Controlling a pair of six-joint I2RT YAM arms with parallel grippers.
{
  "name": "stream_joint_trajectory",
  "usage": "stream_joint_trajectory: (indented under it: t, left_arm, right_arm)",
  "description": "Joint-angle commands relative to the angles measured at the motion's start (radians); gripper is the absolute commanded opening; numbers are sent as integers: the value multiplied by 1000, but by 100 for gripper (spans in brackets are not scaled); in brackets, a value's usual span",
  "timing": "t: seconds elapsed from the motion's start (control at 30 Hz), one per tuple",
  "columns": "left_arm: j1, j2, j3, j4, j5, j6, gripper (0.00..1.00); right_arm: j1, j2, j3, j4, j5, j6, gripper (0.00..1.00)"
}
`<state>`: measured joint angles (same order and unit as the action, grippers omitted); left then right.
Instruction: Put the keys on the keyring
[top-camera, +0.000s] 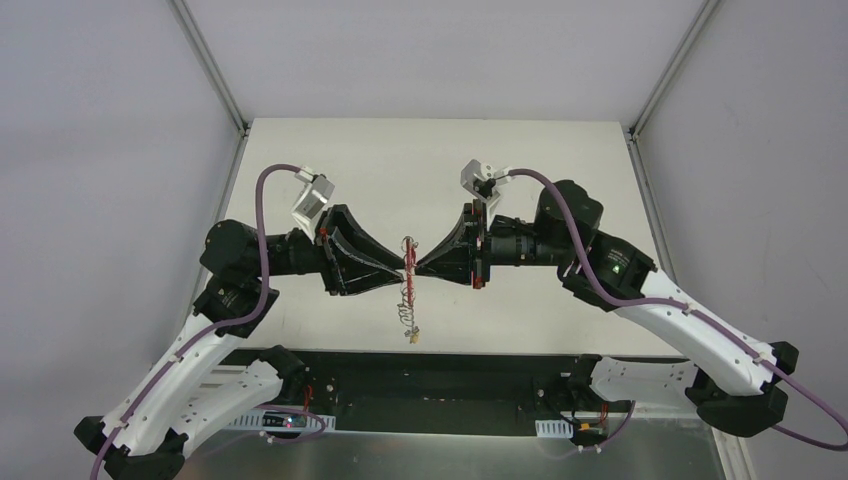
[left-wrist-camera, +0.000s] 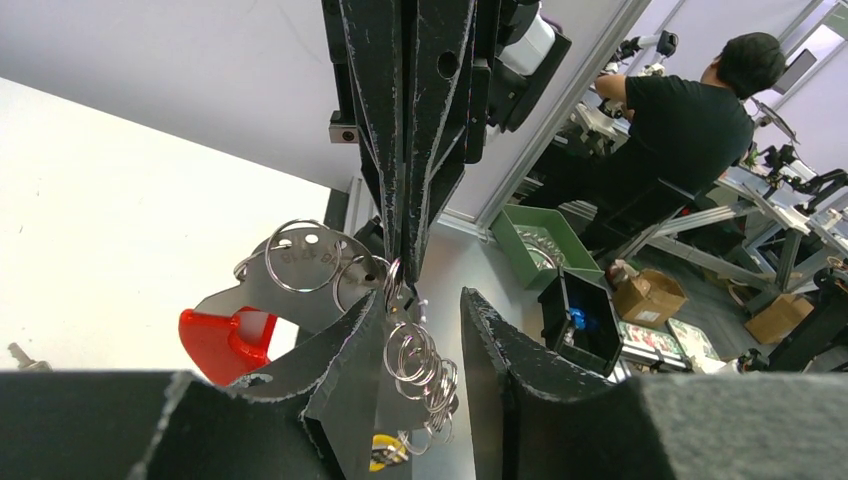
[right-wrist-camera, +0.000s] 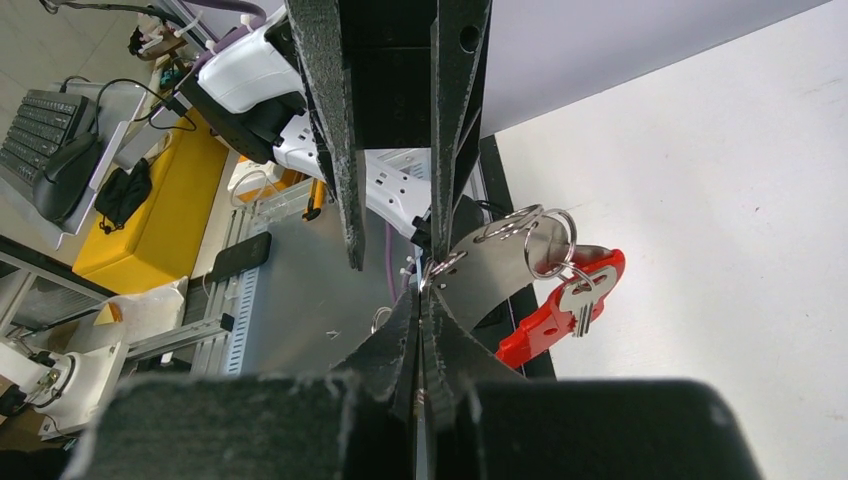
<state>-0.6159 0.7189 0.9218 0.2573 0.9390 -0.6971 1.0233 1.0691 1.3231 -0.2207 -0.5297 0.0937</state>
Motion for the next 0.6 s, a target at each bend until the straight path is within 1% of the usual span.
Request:
stream_joint_trajectory:
  t: [0.0,0.57]
  left_arm:
    - [-10,-6,1,62,33,-12,33]
    - [-10,-12,-7,51,24,12,33]
  right_arm:
    - [12,1,63,84,4,11,0]
    - [32,19,86,68,-8,5,0]
